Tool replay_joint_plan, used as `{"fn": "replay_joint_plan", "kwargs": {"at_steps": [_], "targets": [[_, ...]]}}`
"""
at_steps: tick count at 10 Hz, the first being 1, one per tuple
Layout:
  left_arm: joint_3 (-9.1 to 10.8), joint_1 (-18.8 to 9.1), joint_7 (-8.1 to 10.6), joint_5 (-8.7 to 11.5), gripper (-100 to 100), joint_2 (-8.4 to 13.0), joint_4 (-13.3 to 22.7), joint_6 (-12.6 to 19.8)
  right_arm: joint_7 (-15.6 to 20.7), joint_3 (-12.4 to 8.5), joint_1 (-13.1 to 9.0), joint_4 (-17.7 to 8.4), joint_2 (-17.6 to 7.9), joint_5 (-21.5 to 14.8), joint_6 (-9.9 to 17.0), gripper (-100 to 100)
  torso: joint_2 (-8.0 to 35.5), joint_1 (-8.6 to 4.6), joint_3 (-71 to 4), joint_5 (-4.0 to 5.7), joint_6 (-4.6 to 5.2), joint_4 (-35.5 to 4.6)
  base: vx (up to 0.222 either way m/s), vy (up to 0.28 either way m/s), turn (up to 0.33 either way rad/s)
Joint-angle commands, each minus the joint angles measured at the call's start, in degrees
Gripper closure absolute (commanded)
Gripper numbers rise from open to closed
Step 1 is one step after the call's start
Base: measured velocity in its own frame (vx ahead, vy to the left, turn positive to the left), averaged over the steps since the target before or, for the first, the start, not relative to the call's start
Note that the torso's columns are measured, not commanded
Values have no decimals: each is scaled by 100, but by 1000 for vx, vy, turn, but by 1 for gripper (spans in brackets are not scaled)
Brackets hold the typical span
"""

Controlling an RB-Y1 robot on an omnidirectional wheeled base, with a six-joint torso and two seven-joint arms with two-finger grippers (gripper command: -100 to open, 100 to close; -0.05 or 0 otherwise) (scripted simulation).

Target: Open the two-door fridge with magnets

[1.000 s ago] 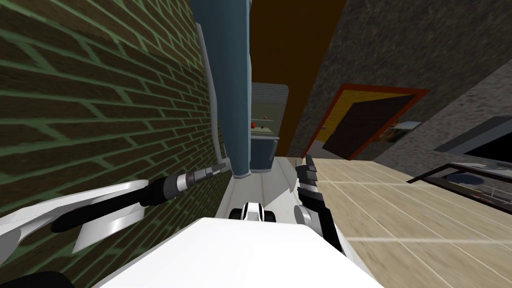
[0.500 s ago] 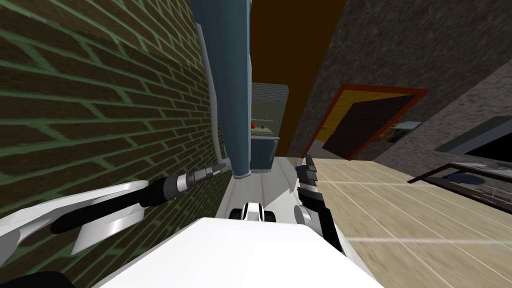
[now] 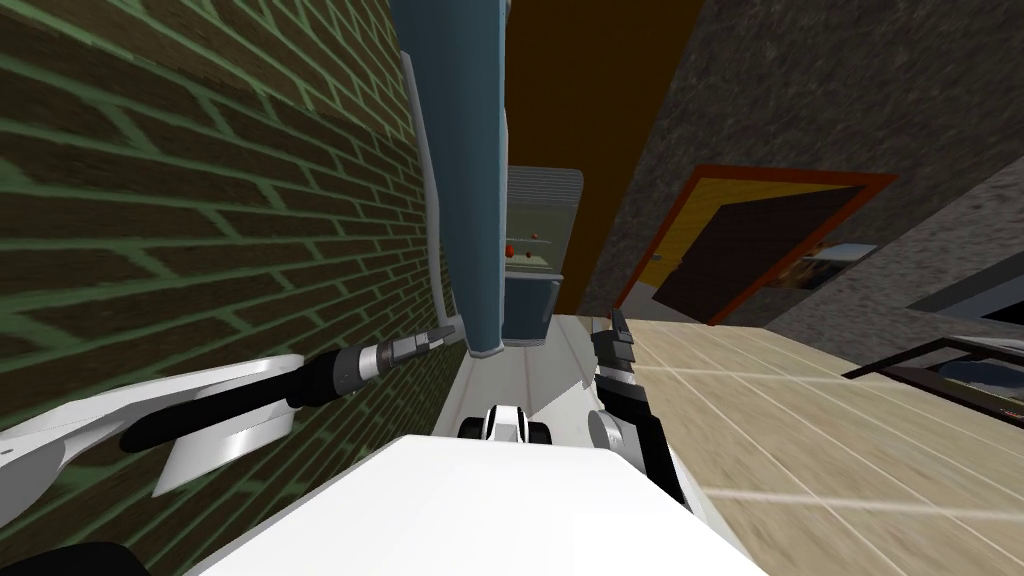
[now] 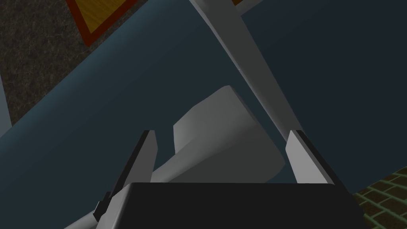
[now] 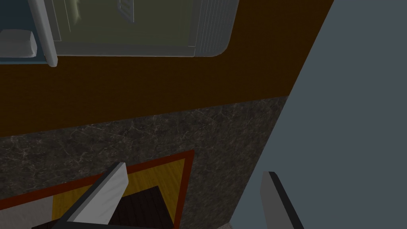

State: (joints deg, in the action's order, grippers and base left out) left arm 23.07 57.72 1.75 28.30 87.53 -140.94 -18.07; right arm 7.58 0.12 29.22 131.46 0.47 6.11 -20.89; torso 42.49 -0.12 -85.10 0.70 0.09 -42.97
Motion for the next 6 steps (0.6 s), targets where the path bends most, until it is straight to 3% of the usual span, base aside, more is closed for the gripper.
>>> {"fn": "replay_joint_plan", "kwargs": {"at_steps": [1,3,6], "targets": [[273,49,64,25,-100,-46,-90,-58,0,0,0,0,0,0,0,0,3,1,-5,8,-2,-3,-4,7,-1],[389,43,114,90,-100,14,-160,3,0,0,0,0,0,0,0,0,8,4,-2,6,-2,-6,6,5,25],[389,43,114,90,-100,14,-160,3,0,0,0,0,0,0,0,0,21,7,-14,21,0,-25,7,1,18]]}}
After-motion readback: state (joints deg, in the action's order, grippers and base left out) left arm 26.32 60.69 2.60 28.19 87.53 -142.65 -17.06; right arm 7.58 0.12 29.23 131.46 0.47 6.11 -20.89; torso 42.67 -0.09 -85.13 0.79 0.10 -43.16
